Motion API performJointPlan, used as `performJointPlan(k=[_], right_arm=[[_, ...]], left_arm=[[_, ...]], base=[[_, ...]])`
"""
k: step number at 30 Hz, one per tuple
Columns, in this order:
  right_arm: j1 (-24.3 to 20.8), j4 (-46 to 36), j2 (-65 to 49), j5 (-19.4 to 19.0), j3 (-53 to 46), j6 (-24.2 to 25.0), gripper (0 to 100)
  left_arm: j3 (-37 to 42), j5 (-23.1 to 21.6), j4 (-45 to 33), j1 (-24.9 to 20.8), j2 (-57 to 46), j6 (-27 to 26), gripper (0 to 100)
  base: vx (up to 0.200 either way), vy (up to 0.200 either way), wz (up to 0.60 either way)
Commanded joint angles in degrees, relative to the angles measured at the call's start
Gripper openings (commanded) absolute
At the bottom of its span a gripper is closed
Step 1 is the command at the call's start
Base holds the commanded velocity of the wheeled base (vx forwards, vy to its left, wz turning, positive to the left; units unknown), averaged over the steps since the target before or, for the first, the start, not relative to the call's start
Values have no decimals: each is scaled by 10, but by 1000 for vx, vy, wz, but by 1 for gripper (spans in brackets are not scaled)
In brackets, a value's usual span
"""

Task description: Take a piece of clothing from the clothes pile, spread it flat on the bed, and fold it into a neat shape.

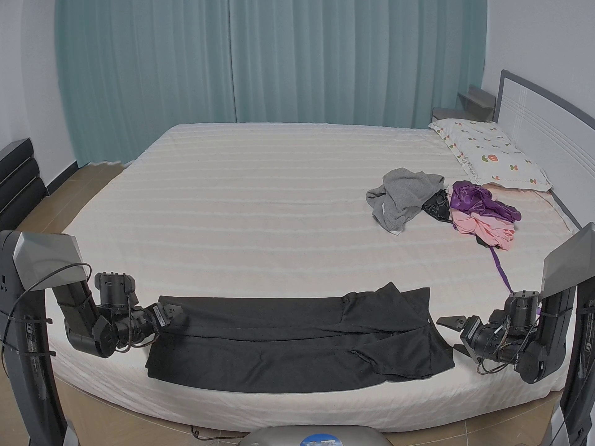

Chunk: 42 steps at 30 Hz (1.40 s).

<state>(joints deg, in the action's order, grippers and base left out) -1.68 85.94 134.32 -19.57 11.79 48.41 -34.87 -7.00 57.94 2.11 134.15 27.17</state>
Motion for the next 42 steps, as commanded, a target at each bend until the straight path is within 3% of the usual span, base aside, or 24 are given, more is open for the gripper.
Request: performJointPlan(k=[1,14,15,42], right_arm=[[-1,0,2,0,0,0,100],[-2,0,2,0,0,0,100],[-2,-1,2,0,0,-1,100],[-2,0,2,-1,1,2,100]], left_arm=[[13,-9,0,-2,13,-7,100],[12,-16,14,-11,28,-35,100],[11,-16,16,-12,31,-38,0],[23,-8,34,-12,28,-12,0]], base=[[0,0,0],[0,0,0],[0,0,0],[0,0,0]])
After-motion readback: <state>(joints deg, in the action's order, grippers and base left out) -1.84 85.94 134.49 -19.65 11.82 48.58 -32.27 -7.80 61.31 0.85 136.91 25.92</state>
